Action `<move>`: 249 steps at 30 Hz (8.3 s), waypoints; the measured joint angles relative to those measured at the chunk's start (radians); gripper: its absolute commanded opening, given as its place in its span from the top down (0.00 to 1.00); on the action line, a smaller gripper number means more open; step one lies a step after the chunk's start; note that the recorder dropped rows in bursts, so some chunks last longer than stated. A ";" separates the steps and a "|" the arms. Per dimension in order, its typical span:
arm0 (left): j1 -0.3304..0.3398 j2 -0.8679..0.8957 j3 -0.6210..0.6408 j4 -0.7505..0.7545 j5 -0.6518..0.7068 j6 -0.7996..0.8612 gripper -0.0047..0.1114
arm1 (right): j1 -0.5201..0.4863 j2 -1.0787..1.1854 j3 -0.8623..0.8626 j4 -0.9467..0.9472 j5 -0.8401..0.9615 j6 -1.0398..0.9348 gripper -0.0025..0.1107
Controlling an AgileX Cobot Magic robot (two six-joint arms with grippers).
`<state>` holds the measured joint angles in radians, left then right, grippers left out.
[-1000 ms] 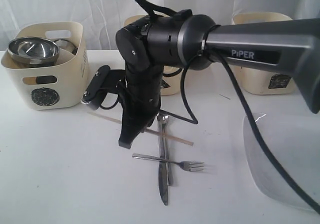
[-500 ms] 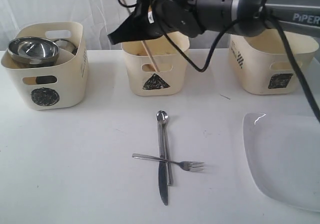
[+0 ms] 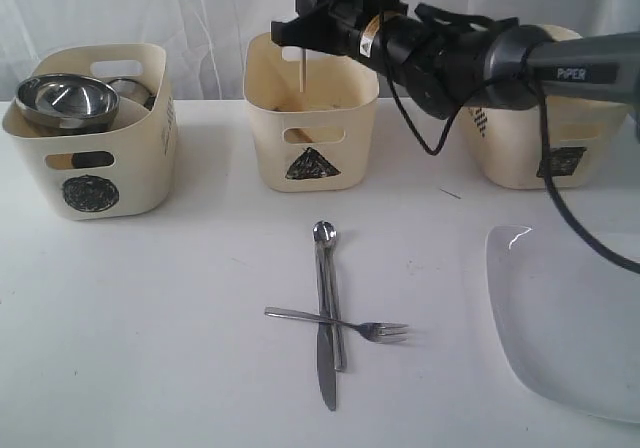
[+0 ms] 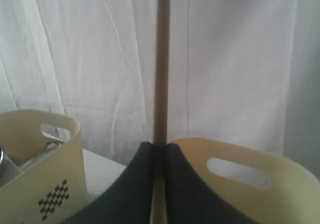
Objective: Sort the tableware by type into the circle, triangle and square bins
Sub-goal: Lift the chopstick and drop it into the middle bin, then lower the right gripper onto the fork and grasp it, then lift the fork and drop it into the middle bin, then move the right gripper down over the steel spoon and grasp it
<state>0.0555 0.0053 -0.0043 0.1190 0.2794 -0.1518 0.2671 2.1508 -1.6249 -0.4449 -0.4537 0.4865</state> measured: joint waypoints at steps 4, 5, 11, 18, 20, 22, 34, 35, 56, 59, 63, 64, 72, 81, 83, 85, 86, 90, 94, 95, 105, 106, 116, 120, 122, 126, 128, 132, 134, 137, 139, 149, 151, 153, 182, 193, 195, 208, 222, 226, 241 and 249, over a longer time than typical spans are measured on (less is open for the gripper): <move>0.000 0.000 0.000 0.000 0.000 0.000 0.96 | -0.005 0.049 -0.028 0.002 0.012 -0.004 0.74; 0.000 0.000 0.000 0.000 0.000 0.000 0.96 | -0.005 0.042 -0.028 0.002 0.037 -0.005 0.74; 0.000 0.000 0.000 0.000 0.000 0.000 0.96 | -0.005 -0.125 -0.028 -0.005 0.754 -0.011 0.74; 0.000 0.000 0.000 0.000 0.000 0.000 0.96 | -0.005 -0.285 -0.028 0.117 1.371 -0.320 0.82; 0.000 0.000 0.000 0.000 0.000 0.000 0.96 | -0.005 -0.313 -0.028 0.229 1.533 -0.503 0.89; 0.000 0.000 0.000 0.000 0.000 0.000 0.96 | -0.005 -0.337 -0.018 0.375 1.619 -0.646 0.94; 0.000 0.000 0.000 0.000 0.000 0.000 0.96 | 0.144 -0.376 0.246 0.774 1.598 -1.038 0.98; 0.000 0.000 0.000 0.000 0.000 0.000 0.96 | 0.148 -0.376 0.254 0.759 1.567 -1.044 0.96; 0.000 0.000 0.000 0.000 0.000 0.000 0.96 | 0.164 -0.185 0.261 0.649 1.377 -1.306 0.54; 0.000 0.000 0.000 0.000 0.000 0.000 0.96 | 0.164 -0.172 0.261 0.635 1.345 -1.309 0.54; 0.000 0.000 0.000 0.000 0.000 0.000 0.96 | 0.168 -0.138 0.261 0.635 1.324 -1.309 0.54; 0.000 0.000 0.000 0.000 0.000 0.000 0.96 | 0.168 -0.130 0.261 0.635 1.324 -1.309 0.54; 0.000 0.000 0.000 0.000 0.000 0.000 0.96 | 0.175 -0.111 0.261 0.643 1.304 -1.309 0.54; 0.000 0.000 0.000 0.000 0.000 0.000 0.96 | 0.175 -0.101 0.261 0.649 1.288 -1.309 0.56; 0.000 0.000 0.000 0.000 0.000 0.000 0.96 | 0.177 -0.092 0.261 0.649 1.286 -1.309 0.57; 0.000 0.000 0.000 0.000 0.000 0.000 0.96 | 0.177 -0.084 0.261 0.651 1.290 -1.309 0.58; 0.000 0.000 0.000 0.000 0.000 0.000 0.96 | 0.177 -0.082 0.261 0.653 1.292 -1.309 0.60; 0.000 0.000 0.000 0.000 0.000 0.000 0.96 | 0.177 -0.080 0.259 0.665 1.305 -1.309 0.75; 0.000 0.000 0.000 0.000 0.000 0.000 0.96 | 0.177 -0.080 0.259 0.671 1.309 -1.309 0.90; 0.000 0.000 0.000 0.000 0.000 0.000 0.96 | 0.177 -0.080 0.259 0.671 1.309 -1.309 0.93; 0.000 0.000 0.000 0.000 0.000 0.000 0.96 | 0.177 -0.078 0.252 0.671 1.305 -1.309 0.98; 0.000 0.000 0.000 0.000 0.000 0.000 0.96 | 0.177 -0.078 0.251 0.670 1.305 -1.309 0.98; 0.000 0.000 0.000 0.000 0.000 0.000 0.96 | 0.181 -0.110 0.229 0.646 1.267 -1.309 0.98; 0.000 0.000 0.000 0.000 0.000 0.000 0.96 | 0.181 -0.122 0.230 0.646 1.280 -1.309 0.98; 0.000 0.000 0.000 0.000 0.000 0.000 0.96 | 0.181 -0.146 0.222 0.646 1.283 -1.305 0.98; 0.000 0.000 0.000 0.000 0.000 0.000 0.96 | 0.181 -0.223 0.176 0.646 1.279 -1.291 0.98; 0.000 0.000 0.000 0.000 0.000 0.000 0.96 | 0.179 -0.275 0.143 0.648 1.247 -1.287 0.98; 0.000 0.000 0.000 0.000 0.000 0.000 0.96 | 0.140 -0.358 0.106 0.657 1.110 -1.260 0.98; 0.000 0.000 0.000 0.000 0.000 0.000 0.96 | 0.106 -0.371 0.102 0.665 1.027 -1.242 0.98; 0.000 0.000 0.000 0.000 0.000 0.000 0.96 | 0.061 -0.366 0.102 0.687 0.910 -1.230 0.98; 0.000 0.000 0.000 0.000 0.000 0.000 0.96 | 0.045 -0.356 0.102 0.701 0.810 -1.230 0.98; 0.000 0.000 0.000 0.000 0.000 0.000 0.96 | 0.041 -0.218 0.102 0.719 0.371 -1.228 0.98; 0.000 0.000 0.000 0.000 0.000 0.000 0.96 | 0.041 -0.186 0.102 0.719 0.286 -1.223 0.98; 0.000 0.000 0.000 0.000 0.000 0.000 0.96 | 0.041 -0.157 0.102 0.719 0.221 -1.211 0.98; 0.000 0.000 0.000 0.000 0.000 0.000 0.96 | 0.041 -0.320 0.102 0.786 0.941 -1.026 0.91; 0.000 0.000 0.000 0.000 0.000 0.000 0.96 | 0.206 -0.329 0.543 0.982 1.056 -0.806 0.98; 0.000 0.000 0.000 0.000 0.000 0.000 0.96 | 0.297 -0.329 0.559 0.988 1.051 -0.801 0.98; 0.000 0.000 0.000 0.000 0.000 0.000 0.96 | 0.366 -0.329 0.561 0.957 0.662 -0.801 0.97; 0.000 0.000 0.000 0.000 0.000 0.000 0.96 | 0.292 -0.308 0.351 0.702 0.931 -0.660 0.57; 0.000 0.000 0.000 0.000 0.000 0.000 0.96 | 0.285 -0.230 0.229 0.527 1.055 -0.445 0.57; 0.000 0.000 0.000 0.000 0.000 0.000 0.96 | 0.285 -0.044 0.050 0.328 1.380 -0.273 0.57; 0.000 0.000 0.000 0.000 0.000 0.000 0.96 | 0.248 -0.035 0.050 0.418 1.350 -0.218 0.57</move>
<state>0.0555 0.0053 -0.0043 0.1190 0.2794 -0.1518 0.5149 2.1161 -1.5744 -0.0268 0.8958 0.2686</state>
